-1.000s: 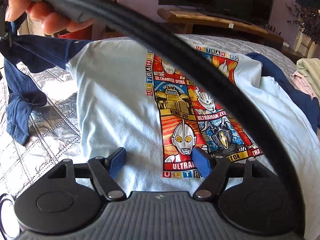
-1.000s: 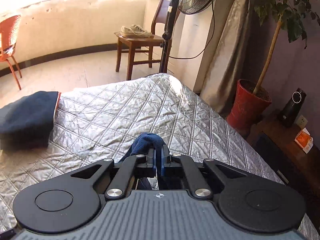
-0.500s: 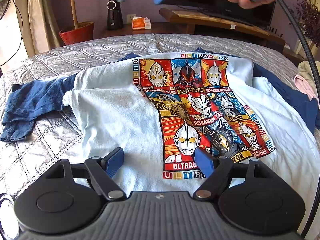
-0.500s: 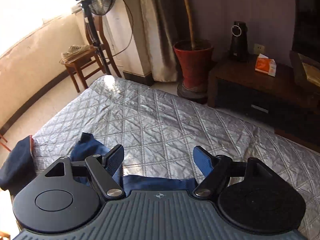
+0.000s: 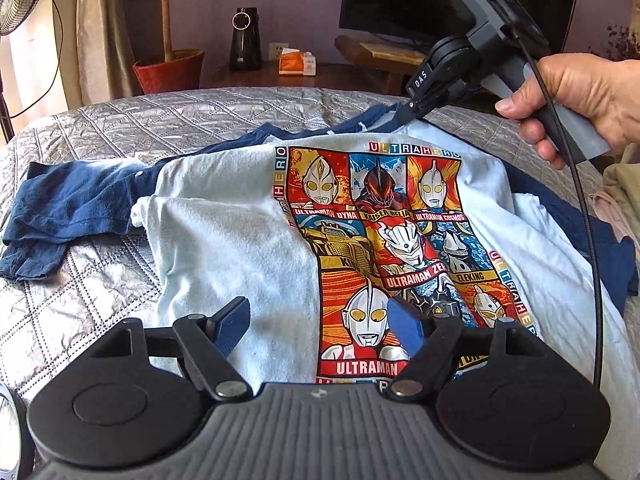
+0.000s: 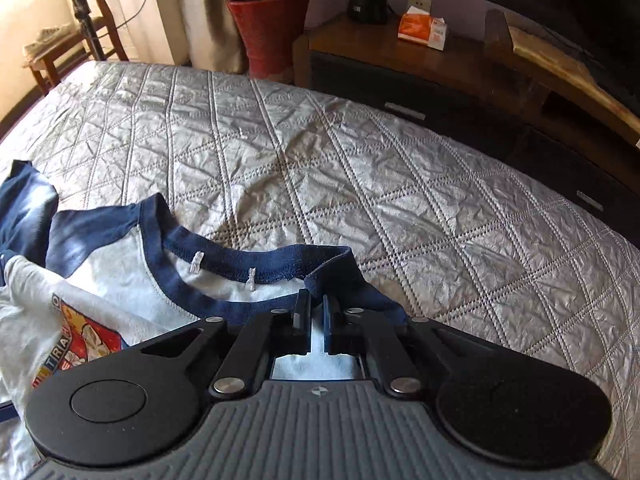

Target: Fold clothes

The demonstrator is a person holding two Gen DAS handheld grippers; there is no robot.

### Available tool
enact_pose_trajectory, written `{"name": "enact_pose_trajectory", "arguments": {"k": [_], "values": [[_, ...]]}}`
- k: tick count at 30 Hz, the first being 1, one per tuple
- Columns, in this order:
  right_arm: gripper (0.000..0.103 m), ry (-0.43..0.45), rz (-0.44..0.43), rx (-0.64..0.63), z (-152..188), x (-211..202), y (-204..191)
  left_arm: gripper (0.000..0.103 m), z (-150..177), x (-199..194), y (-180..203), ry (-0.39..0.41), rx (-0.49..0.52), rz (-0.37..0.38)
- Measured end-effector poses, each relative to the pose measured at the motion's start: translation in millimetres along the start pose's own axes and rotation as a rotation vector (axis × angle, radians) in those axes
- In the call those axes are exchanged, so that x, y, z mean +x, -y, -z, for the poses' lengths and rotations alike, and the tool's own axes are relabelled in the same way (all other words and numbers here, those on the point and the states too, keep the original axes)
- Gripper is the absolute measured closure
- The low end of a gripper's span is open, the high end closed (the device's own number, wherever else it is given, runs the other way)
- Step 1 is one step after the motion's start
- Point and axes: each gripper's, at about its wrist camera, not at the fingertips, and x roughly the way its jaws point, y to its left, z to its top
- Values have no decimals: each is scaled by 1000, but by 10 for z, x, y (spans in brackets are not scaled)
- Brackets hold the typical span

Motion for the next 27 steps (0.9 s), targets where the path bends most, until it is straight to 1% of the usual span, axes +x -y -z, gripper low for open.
{"name": "enact_pose_trajectory", "arguments": {"k": [1, 3, 4, 6, 8, 9, 10, 11, 12, 13, 15, 17, 18, 19, 21, 22, 24, 26, 27], "values": [[96, 58, 31, 37, -57, -51, 54, 31, -4, 2, 3, 3, -2, -1], [96, 122, 117, 62, -119, -83, 116, 30, -1, 19, 19, 1, 1, -1], [90, 131, 164, 49, -125, -69, 108, 30, 2, 29, 28, -1, 5, -2], [77, 90, 247, -30, -75, 29, 32, 31, 13, 53, 49, -10, 17, -10], [74, 104, 306, -86, 19, 28, -47, 31, 19, 62, 56, -14, 27, -21], [71, 133, 312, -96, 54, -16, -101, 31, 18, 59, 48, -13, 27, -29], [71, 177, 268, -79, 66, -95, -150, 30, 10, 57, 29, -12, 22, -38], [70, 206, 185, -56, 73, -154, -185, 30, -3, 58, 2, -11, 14, -48], [63, 209, 57, -32, 53, -167, -229, 30, -15, 58, -31, -9, 5, -63], [51, 194, -45, -19, 34, -146, -294, 30, -27, 58, -72, -7, -6, -86], [47, 152, -85, -50, 64, -54, -489, 29, -37, 71, -153, -16, -25, -128], [54, 90, -159, -91, 114, 77, -679, 29, -37, 83, -236, -32, -28, -151], [55, 83, -166, -138, 164, 121, -799, 29, -38, 80, -265, -34, -28, -161], [55, 85, -163, -149, 217, 104, -838, 28, -44, 66, -276, -27, -29, -173], [53, 106, -135, -104, 325, -44, -764, 29, -57, 39, -299, -13, -33, -197], [45, 116, -120, -81, 379, -117, -728, 30, -63, 25, -310, -6, -34, -210], [44, 137, -92, -36, 487, -265, -654, 29, -79, -3, -347, 12, -44, -241], [40, 158, -64, 9, 596, -412, -580, 29, -102, -25, -393, 19, -77, -227], [34, 169, -49, 31, 650, -486, -544, 29, -110, -36, -399, 21, -88, -214]]}}
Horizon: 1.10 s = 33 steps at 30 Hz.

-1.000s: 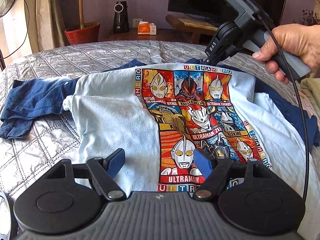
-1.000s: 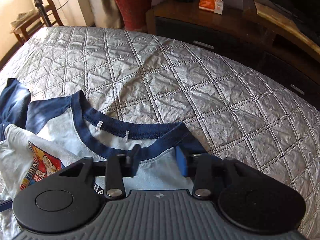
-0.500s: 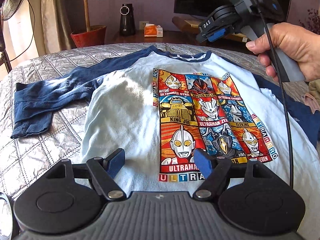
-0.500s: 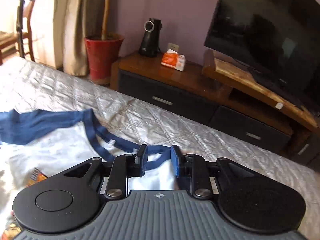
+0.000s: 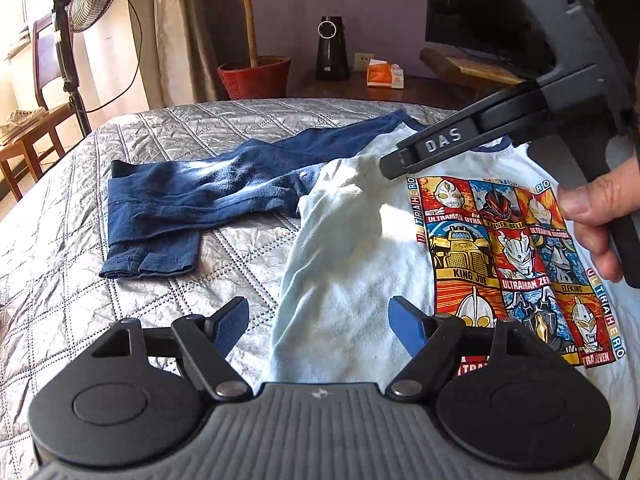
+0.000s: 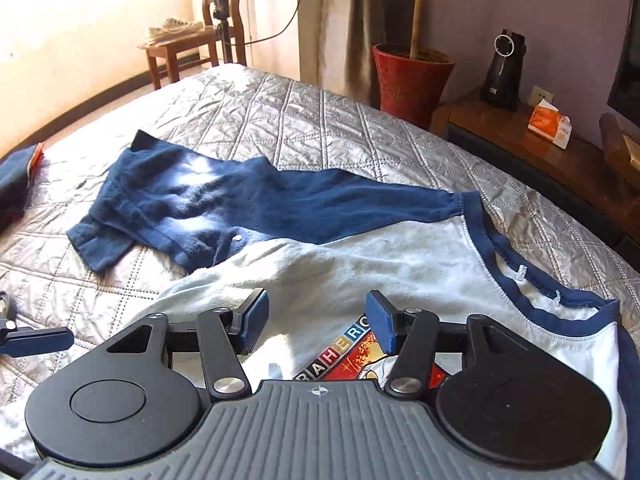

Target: Fold clothes

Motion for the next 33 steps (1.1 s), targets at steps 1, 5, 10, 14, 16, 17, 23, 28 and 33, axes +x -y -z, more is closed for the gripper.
{"name": "enact_pose_trajectory", "arguments": {"k": [1, 5, 10, 14, 16, 17, 23, 28, 33], "values": [[29, 11, 16, 21, 40, -83, 34, 29, 0, -13, 15, 2, 2, 13], [29, 46, 157, 151, 328, -606, 414, 29, 11, -38, 98, 11, 6, 43], [31, -90, 387, 292, 1139, -1399, 1045, 29, 28, -63, 206, 22, 11, 75], [31, -124, 471, 385, 1594, -1612, 1275, 29, 41, -83, 293, 30, 15, 100], [30, -106, 443, 458, 1697, -1596, 1358, 29, 48, -93, 336, 34, 17, 113], [30, -90, 415, 496, 1713, -1575, 1385, 29, 52, -98, 358, 37, 18, 119], [14, -51, 378, 565, 1594, -1332, 1449, 29, 70, -76, 548, 36, 45, 142], [88, 16, 454, 500, 1433, -1427, 1496, 29, 113, -43, 639, 20, 76, 142], [87, 158, 666, 175, 1053, -1967, 1229, 28, 162, 56, 677, -39, 117, 118]]}}
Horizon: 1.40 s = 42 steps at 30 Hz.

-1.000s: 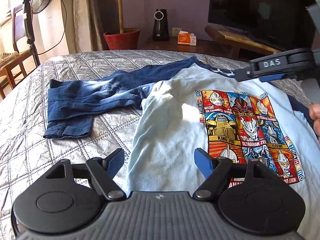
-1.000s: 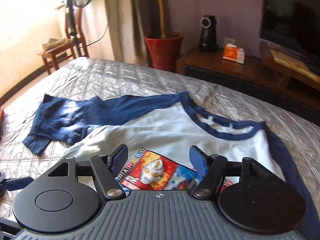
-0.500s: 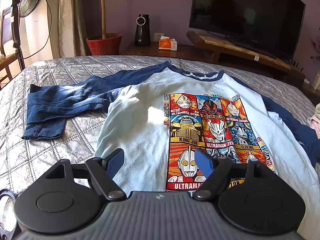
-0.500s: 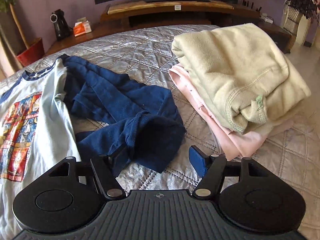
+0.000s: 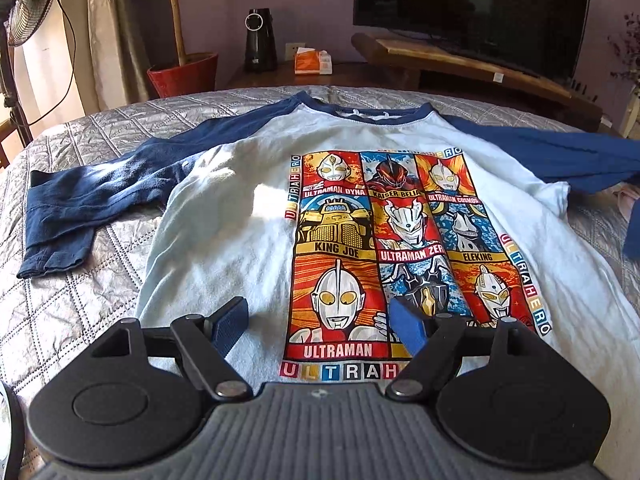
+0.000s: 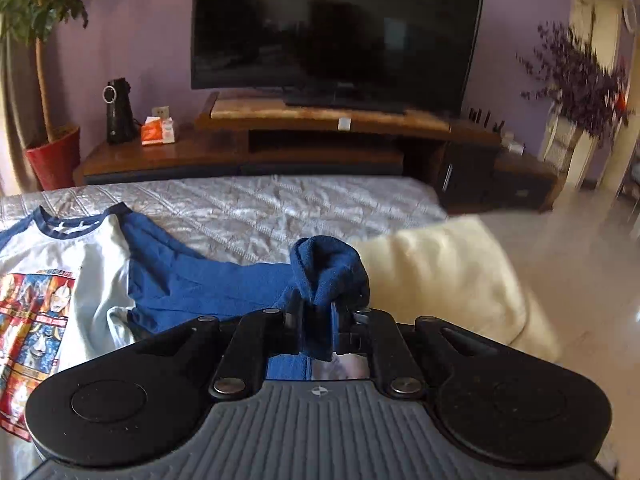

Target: Fold clothes

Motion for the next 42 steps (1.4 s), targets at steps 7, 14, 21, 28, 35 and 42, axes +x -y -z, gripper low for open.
{"name": "enact_pose_trajectory", "arguments": {"k": [7, 14, 21, 28, 35, 42], "values": [[26, 115, 171, -72, -92, -425, 137, 26, 19, -4, -25, 2, 15, 6], [21, 4, -287, -9, -225, -297, -530, 26, 7, -12, -8, 4, 22, 11], [95, -279, -511, 8, -438, 935, -1384, 24, 8, -2, -13, 3, 36, 13], [95, -297, -372, -91, -364, 1548, -1892, 22, 8, 11, -21, 1, 51, 13], [75, -240, -417, -33, -721, 1543, -1833, 17, 29, 3, -40, 8, 69, -10], [46, -248, -583, -182, -761, 1349, -2366, 14, 20, -6, -93, 7, 64, -23]]}}
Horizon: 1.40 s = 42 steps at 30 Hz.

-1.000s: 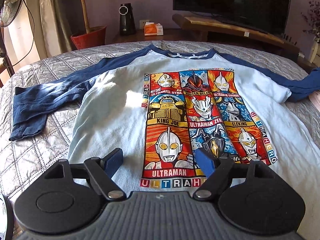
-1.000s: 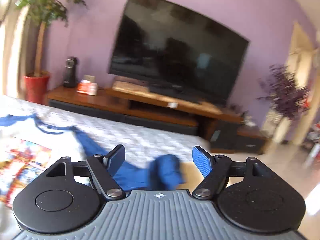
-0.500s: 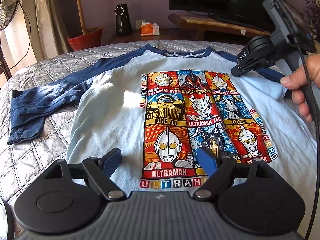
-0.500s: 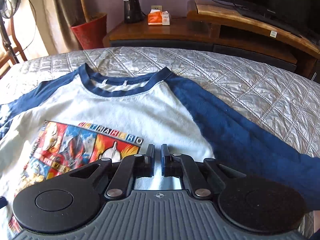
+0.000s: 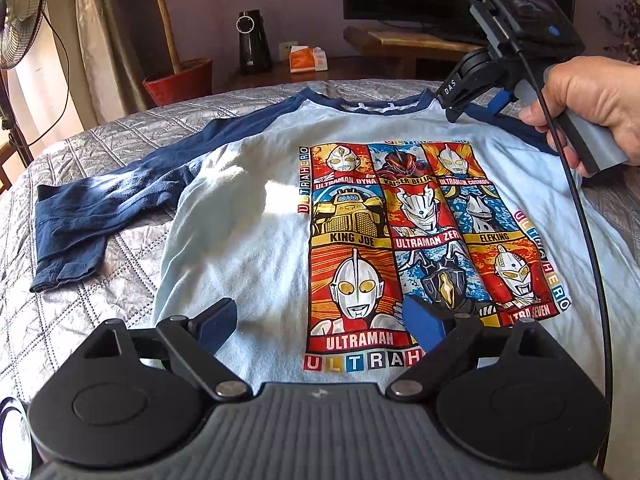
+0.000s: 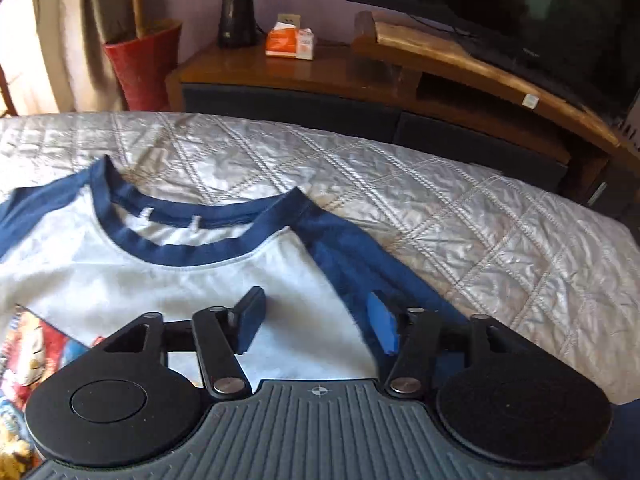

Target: Fold clothes

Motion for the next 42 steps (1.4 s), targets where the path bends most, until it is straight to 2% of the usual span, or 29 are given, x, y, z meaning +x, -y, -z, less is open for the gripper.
{"name": "enact_pose_trajectory", "arguments": {"k": [1, 4, 7, 9, 10, 12, 13, 14, 15, 16, 17, 18, 21, 23, 25, 26, 29, 31, 34, 38, 39, 40, 42], "values": [[70, 2, -24, -29, -15, 0, -99, 15, -4, -2, -18, 0, -3, -3], [74, 8, -95, -115, -62, 1, -397, 15, -14, -9, -71, -2, -13, -7], [70, 17, -148, -186, -100, -5, -657, 16, 6, -39, -92, -4, -10, -2], [72, 35, -129, -181, -99, -32, -707, 16, 15, -44, -94, -6, -7, -1], [68, 45, -119, -178, -99, -45, -732, 16, 18, -43, -94, -8, -6, 0], [70, 63, -100, -173, -99, -72, -782, 16, 23, -40, -93, -11, -5, 2], [67, 72, -90, -170, -99, -86, -807, 16, 26, -39, -93, -13, -4, 2], [60, 81, -80, -167, -99, -99, -832, 16, 28, -37, -92, -14, -4, 3], [39, 90, -70, -165, -99, -112, -857, 16, 29, -34, -89, -14, -4, 2], [36, 100, -61, -162, -99, -126, -882, 16, 30, -31, -86, -15, -5, 2], [39, 109, -51, -160, -99, -139, -907, 16, 29, -29, -86, -16, -5, 3], [47, 118, -41, -157, -99, -153, -932, 16, 25, -29, -92, -18, -5, 6], [45, 145, -12, -149, -98, -193, -1008, 16, 9, -22, -119, -28, -18, 18], [42, 181, 43, -87, 148, -518, -825, 16, 3, -24, -132, -32, -30, 23], [34, 170, 131, -14, 620, -906, -531, 19, 4, -46, -127, -27, -32, 24], [33, 159, 177, 20, 870, -1092, -379, 19, 5, -59, -123, -22, -33, 23], [30, 112, 394, 36, 1537, -1524, -95, 19, 8, -103, -104, -3, -35, 24], [20, 95, 547, 17, 1882, -1719, 50, 20, 14, -124, -77, 6, -34, 22], [20, 76, 648, -1, 2133, -1802, 214, 20, 28, -118, -19, 4, -24, 21], [20, 77, 689, -135, 2113, -1594, 138, 21, 38, -90, 52, 2, -11, 19], [24, 54, 694, -146, 2130, -1494, 159, 21, 37, -80, 65, 1, -9, 18], [34, 31, 699, -156, 2148, -1395, 180, 21, 35, -70, 75, 1, -8, 19], [42, 0, 731, -168, 2215, -1250, 249, 21, 29, -55, 87, 1, -8, 22]]}}
